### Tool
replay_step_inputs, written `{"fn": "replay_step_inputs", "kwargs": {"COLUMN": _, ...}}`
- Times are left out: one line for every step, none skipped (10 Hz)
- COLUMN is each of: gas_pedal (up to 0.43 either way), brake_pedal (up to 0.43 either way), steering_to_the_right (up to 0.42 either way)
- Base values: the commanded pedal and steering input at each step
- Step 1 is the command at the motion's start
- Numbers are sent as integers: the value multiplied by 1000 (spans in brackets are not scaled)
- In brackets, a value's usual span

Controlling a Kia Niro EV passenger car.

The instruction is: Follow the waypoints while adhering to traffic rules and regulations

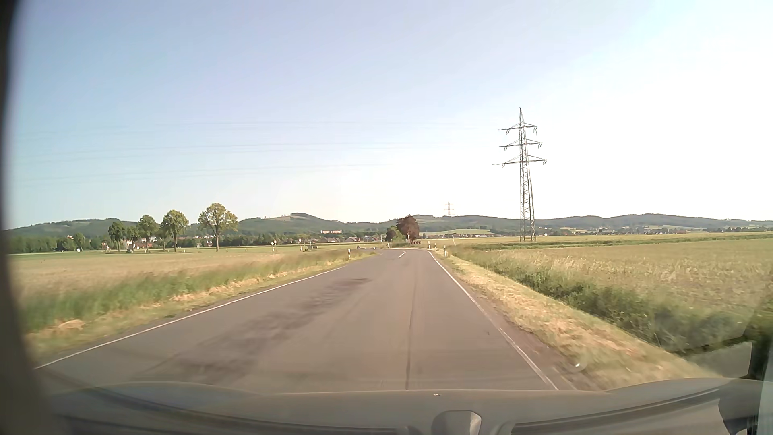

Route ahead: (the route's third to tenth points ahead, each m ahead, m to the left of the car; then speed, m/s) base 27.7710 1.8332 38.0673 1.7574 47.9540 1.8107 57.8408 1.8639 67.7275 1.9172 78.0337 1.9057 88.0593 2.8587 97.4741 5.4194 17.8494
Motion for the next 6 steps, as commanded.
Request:
{"fn": "replay_step_inputs", "kwargs": {"gas_pedal": 87, "brake_pedal": 6, "steering_to_the_right": 2}}
{"fn": "replay_step_inputs", "kwargs": {"gas_pedal": 87, "brake_pedal": 6, "steering_to_the_right": 2}}
{"fn": "replay_step_inputs", "kwargs": {"gas_pedal": 79, "brake_pedal": 6, "steering_to_the_right": 2}}
{"fn": "replay_step_inputs", "kwargs": {"gas_pedal": 79, "brake_pedal": 6, "steering_to_the_right": 2}}
{"fn": "replay_step_inputs", "kwargs": {"gas_pedal": 79, "brake_pedal": 6, "steering_to_the_right": 1}}
{"fn": "replay_step_inputs", "kwargs": {"gas_pedal": 67, "brake_pedal": 6, "steering_to_the_right": 1}}
